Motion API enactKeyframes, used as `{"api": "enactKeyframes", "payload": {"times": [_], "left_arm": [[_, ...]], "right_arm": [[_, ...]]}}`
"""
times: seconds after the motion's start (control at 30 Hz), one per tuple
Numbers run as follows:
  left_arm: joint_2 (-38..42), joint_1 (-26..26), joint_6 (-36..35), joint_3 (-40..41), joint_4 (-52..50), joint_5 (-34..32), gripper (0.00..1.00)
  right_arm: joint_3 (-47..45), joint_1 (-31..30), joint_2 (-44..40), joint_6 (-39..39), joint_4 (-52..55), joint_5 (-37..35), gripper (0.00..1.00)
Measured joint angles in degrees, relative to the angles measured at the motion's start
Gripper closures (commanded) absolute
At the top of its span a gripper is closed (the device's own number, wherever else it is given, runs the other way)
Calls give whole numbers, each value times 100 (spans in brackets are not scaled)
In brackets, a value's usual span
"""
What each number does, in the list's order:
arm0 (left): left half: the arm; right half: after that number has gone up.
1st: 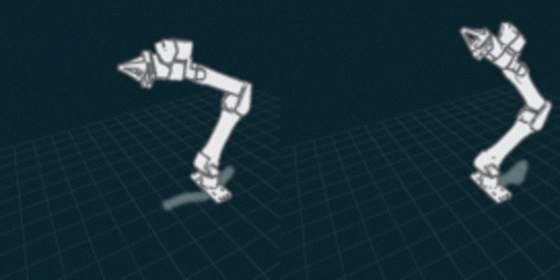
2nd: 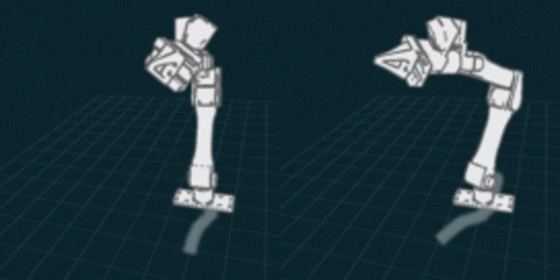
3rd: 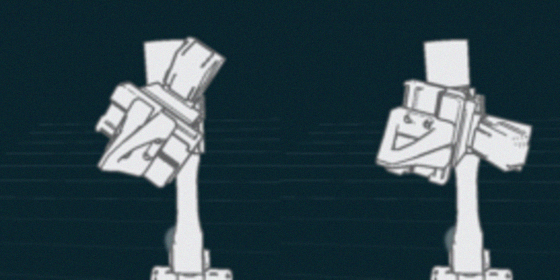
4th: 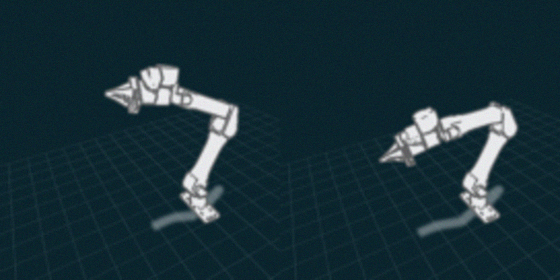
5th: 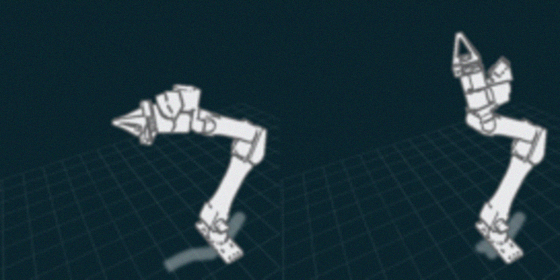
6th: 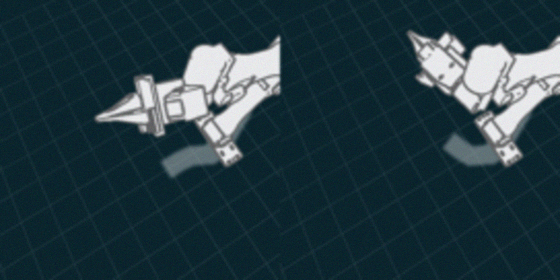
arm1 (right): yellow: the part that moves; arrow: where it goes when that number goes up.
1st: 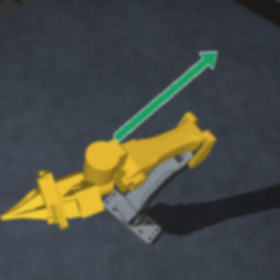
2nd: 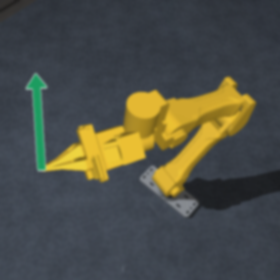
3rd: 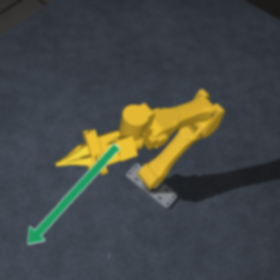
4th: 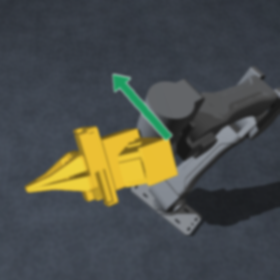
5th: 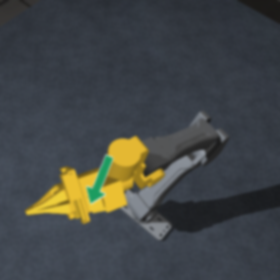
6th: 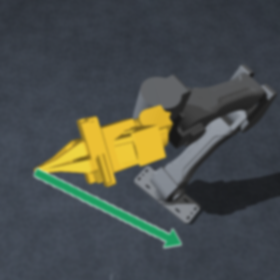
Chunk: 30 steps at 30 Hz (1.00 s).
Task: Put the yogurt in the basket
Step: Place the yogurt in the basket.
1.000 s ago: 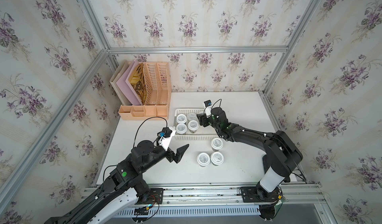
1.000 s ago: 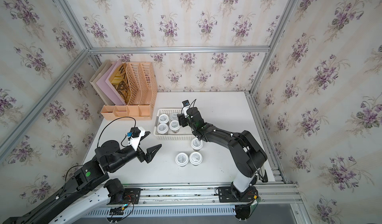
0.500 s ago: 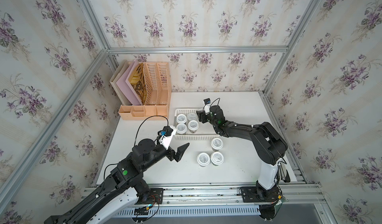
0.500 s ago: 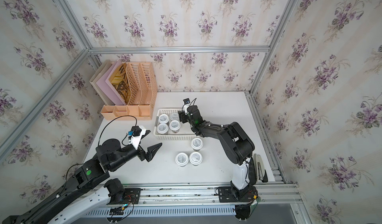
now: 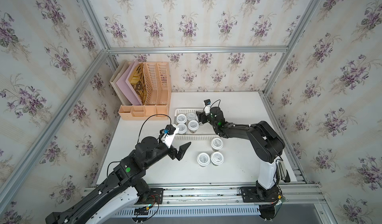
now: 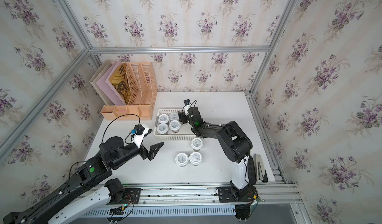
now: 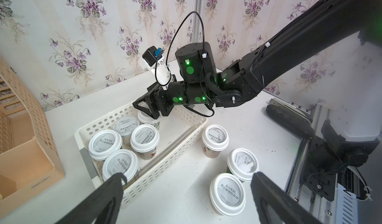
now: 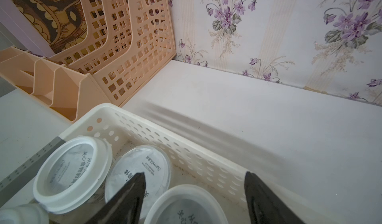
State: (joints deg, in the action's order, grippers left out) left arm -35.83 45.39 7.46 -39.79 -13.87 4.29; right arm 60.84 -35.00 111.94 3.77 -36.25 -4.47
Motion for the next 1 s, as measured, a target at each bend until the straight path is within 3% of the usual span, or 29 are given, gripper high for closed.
{"api": "enactKeyframes", "payload": {"times": [0.2, 0.4, 0.7, 0.87, 1.0], "left_arm": [[-4, 0, 0, 17, 9, 2, 1], [-33, 0, 0, 28, 72, 22, 1], [-116, 0, 61, 28, 50, -46, 2], [-437, 0, 192, -140, -358, -326, 4], [-680, 0, 256, -341, -800, -409, 9]], "right_arm": [[-168, 4, -160, -37, -2, 0, 17], [-304, 9, -1130, -35, 339, -31, 20], [-448, 9, -2632, 372, 2221, 323, 31], [-654, 9, -3289, 623, 3193, 590, 39], [-750, 9, -3711, 824, 3694, 866, 40]]}}
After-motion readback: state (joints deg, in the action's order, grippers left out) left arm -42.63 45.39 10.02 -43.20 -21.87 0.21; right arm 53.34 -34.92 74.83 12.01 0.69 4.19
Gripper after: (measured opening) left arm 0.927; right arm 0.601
